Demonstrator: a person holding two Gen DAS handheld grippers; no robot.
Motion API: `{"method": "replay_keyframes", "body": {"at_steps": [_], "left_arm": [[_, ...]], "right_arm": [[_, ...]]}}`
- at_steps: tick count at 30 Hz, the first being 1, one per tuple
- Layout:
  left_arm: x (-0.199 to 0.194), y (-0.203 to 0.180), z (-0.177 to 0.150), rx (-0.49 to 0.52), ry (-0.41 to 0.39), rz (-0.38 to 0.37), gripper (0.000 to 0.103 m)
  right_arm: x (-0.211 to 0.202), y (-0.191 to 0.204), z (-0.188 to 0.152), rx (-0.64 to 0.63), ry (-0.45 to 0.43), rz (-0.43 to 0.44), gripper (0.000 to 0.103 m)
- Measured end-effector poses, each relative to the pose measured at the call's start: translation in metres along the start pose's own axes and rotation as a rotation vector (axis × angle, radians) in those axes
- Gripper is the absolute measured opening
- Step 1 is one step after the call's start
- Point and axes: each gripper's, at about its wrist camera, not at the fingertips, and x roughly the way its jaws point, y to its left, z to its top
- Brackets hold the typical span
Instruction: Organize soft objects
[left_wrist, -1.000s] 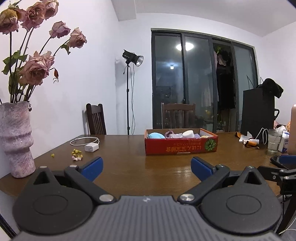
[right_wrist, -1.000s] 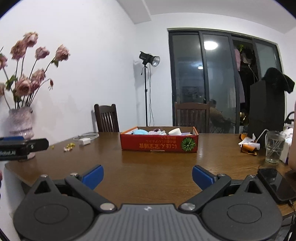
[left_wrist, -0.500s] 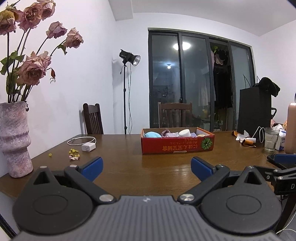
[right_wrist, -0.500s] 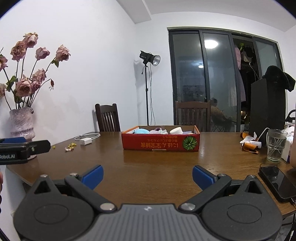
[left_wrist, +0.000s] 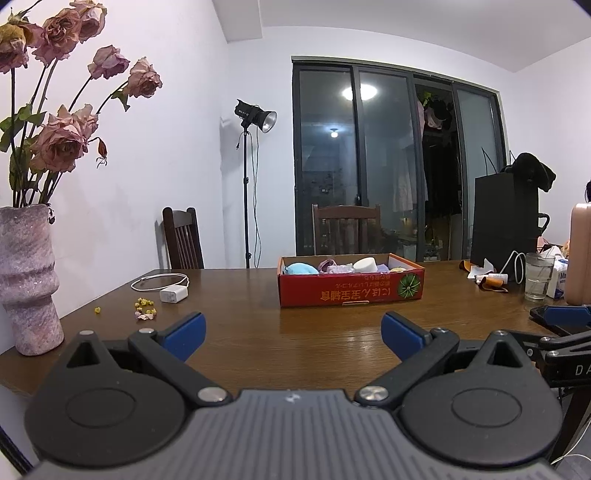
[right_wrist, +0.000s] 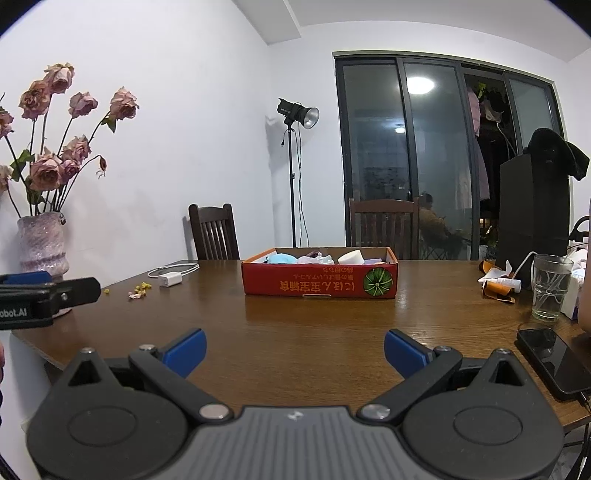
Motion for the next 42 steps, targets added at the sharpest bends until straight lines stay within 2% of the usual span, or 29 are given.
{"method": "replay_keyframes", "body": {"at_steps": [42], "left_arm": [[0.0003, -0.0020, -0.0021, -0.001, 0.005, -0.007, 0.103]], "right_arm": [[0.0030, 0.0025, -0.0023, 0.001, -0.006, 0.000, 0.103]]}}
